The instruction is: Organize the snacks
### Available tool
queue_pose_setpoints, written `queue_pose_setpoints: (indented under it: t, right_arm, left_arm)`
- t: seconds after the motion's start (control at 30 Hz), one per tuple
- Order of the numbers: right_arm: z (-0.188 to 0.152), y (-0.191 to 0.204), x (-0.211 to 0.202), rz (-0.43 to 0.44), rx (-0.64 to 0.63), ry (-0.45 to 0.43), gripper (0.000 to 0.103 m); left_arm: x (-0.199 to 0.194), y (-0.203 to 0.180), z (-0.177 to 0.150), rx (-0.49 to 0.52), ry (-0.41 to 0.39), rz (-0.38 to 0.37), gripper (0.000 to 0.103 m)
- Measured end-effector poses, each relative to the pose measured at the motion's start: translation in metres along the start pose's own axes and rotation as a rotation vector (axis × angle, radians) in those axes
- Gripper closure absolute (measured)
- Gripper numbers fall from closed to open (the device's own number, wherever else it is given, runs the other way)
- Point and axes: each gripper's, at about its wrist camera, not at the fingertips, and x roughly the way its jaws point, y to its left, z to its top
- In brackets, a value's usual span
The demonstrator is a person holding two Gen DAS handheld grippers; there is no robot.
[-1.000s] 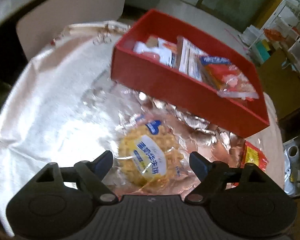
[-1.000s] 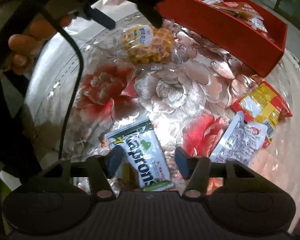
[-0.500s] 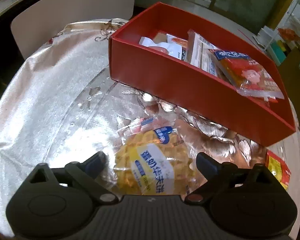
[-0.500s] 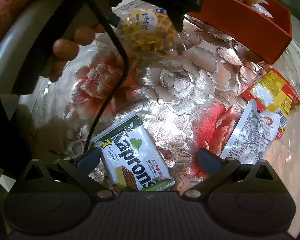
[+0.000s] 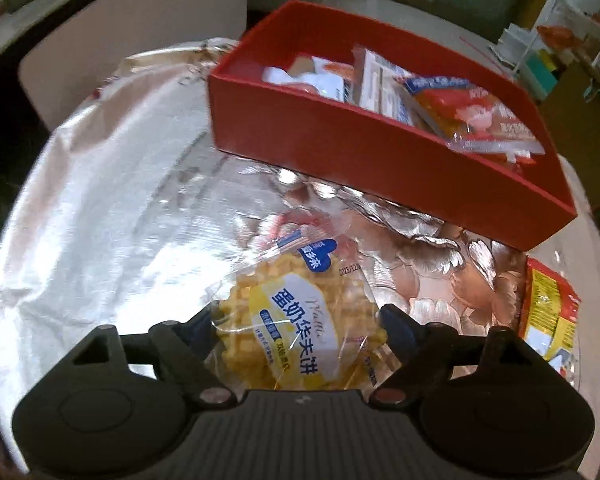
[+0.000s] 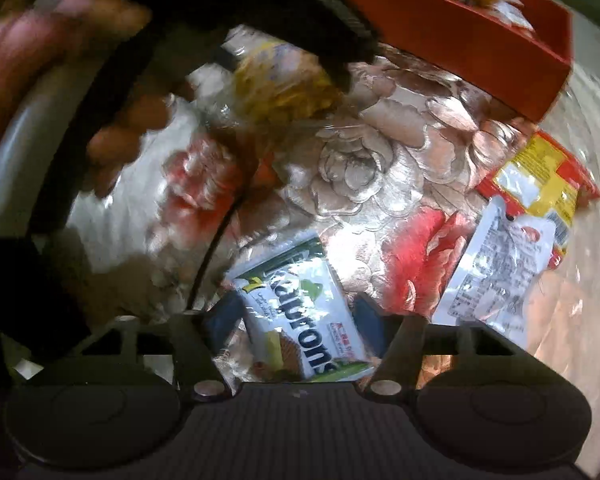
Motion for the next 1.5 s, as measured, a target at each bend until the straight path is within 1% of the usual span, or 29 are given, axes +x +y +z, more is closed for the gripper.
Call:
queue_pose_setpoints:
  t: [0.03, 0.1, 0.2, 0.23, 0.3, 0.33, 0.37, 0.4, 0.43, 0.47, 0.5, 0.53, 0.6, 0.67, 0.73, 0.8, 0.87, 1.0, 1.07, 1.1, 1.17, 1.2, 1.23, 1.27, 1.3, 1.33, 1.4, 1.5]
  right_arm:
    - [-0.001, 0.001, -0.002, -0.003, 0.004, -0.005, 0.040]
    - [-0.003, 0.002, -0.005, -0.009, 0.010, -0.014, 0.046]
    - [-0.005, -0.002, -0.012, 0.016, 0.056, -0.028, 0.064]
    - [-0.006, -0.002, -0.013, 0.018, 0.066, -0.033, 0.067]
    - [-0.005, 0.000, -0.011, 0.003, 0.067, -0.030, 0.067]
    - [-0.005, -0.001, -0.010, 0.006, 0.073, -0.030, 0.062]
    - [-0.005, -0.002, -0.010, 0.016, 0.080, -0.024, 0.056]
    - [-0.004, -0.002, -0.008, 0.022, 0.080, -0.026, 0.053]
    - [-0.004, 0.000, -0.009, 0.022, 0.071, -0.032, 0.049]
    - [-0.005, 0.003, -0.010, 0.024, 0.054, -0.029, 0.043]
    - [-0.006, 0.007, -0.010, 0.032, 0.031, -0.025, 0.040]
    - [-0.007, 0.015, -0.010, 0.040, 0.002, -0.021, 0.030]
    - [-0.009, 0.026, -0.003, 0.040, -0.057, 0.003, 0.026]
    - [-0.010, 0.030, 0.009, 0.004, -0.084, 0.035, 0.026]
    - [-0.008, 0.031, 0.011, 0.005, -0.102, 0.030, 0.022]
    - [-0.005, 0.034, 0.014, -0.029, -0.109, 0.026, 0.021]
    - [-0.005, 0.037, 0.022, -0.016, -0.117, 0.059, 0.000]
    - [-0.011, 0.049, 0.027, -0.072, -0.173, 0.053, 0.000]
    - [-0.014, 0.055, 0.028, -0.094, -0.216, 0.049, 0.000]
    - [-0.015, 0.056, 0.029, -0.100, -0.229, 0.047, 0.000]
    - [-0.016, 0.056, 0.027, -0.096, -0.215, 0.041, 0.000]
    - [-0.014, 0.054, 0.025, -0.092, -0.193, 0.037, 0.001]
    - [-0.014, 0.050, 0.019, -0.098, -0.174, 0.030, 0.008]
    - [-0.013, 0.047, 0.016, -0.116, -0.161, 0.022, 0.020]
    - [-0.011, 0.043, 0.012, -0.132, -0.141, 0.015, 0.026]
    - [-0.010, 0.038, 0.009, -0.135, -0.114, 0.006, 0.036]
    - [-0.009, 0.030, 0.005, -0.112, -0.070, -0.004, 0.038]
    - [-0.008, 0.029, 0.001, -0.148, -0.075, -0.017, 0.038]
  left_arm:
    - [-0.006, 0.004, -0.001, -0.001, -0.010, -0.002, 0.026]
    - [-0.016, 0.009, -0.003, -0.011, -0.023, -0.009, 0.026]
    - [-0.031, 0.024, -0.004, -0.054, -0.039, -0.047, 0.026]
    - [-0.034, 0.027, -0.006, -0.061, -0.040, -0.050, 0.026]
    - [-0.035, 0.031, -0.007, -0.063, -0.036, -0.049, 0.026]
    - [-0.035, 0.034, -0.010, -0.065, -0.028, -0.046, 0.026]
    - [-0.035, 0.035, -0.012, -0.071, -0.021, -0.047, 0.026]
    - [-0.036, 0.037, -0.014, -0.076, -0.012, -0.055, 0.026]
    - [-0.037, 0.039, -0.016, -0.077, -0.006, -0.067, 0.026]
    - [-0.039, 0.040, -0.018, -0.077, -0.006, -0.075, 0.026]
    - [-0.042, 0.042, -0.019, -0.077, -0.011, -0.081, 0.026]
    - [-0.044, 0.044, -0.020, -0.076, -0.016, -0.083, 0.026]
    - [-0.048, 0.046, -0.023, -0.076, -0.015, -0.087, 0.026]
    - [-0.048, 0.047, -0.024, -0.074, -0.007, -0.091, 0.026]
    - [-0.047, 0.045, -0.027, -0.061, 0.002, -0.092, 0.026]
    - [-0.045, 0.044, -0.029, -0.045, 0.008, -0.093, 0.026]
    - [-0.044, 0.042, -0.033, -0.027, 0.019, -0.090, 0.026]
    - [-0.041, 0.040, -0.041, 0.015, 0.031, -0.075, 0.026]
    - [-0.040, 0.040, -0.043, 0.035, 0.026, -0.056, 0.026]
    - [-0.040, 0.039, -0.044, 0.047, 0.022, -0.044, 0.026]
    - [-0.042, 0.038, -0.045, 0.062, 0.012, -0.034, 0.026]
    - [-0.044, 0.036, -0.045, 0.072, 0.002, -0.030, 0.026]
    - [-0.045, 0.035, -0.046, 0.083, -0.008, -0.026, 0.026]
    - [-0.047, 0.034, -0.046, 0.093, -0.017, -0.020, 0.026]
    - [-0.048, 0.032, -0.046, 0.102, -0.024, -0.015, 0.026]
    - [-0.049, 0.031, -0.047, 0.111, -0.031, -0.009, 0.026]
    - [-0.050, 0.029, -0.046, 0.123, -0.039, -0.004, 0.026]
    - [-0.053, 0.024, -0.046, 0.145, -0.056, -0.004, 0.026]
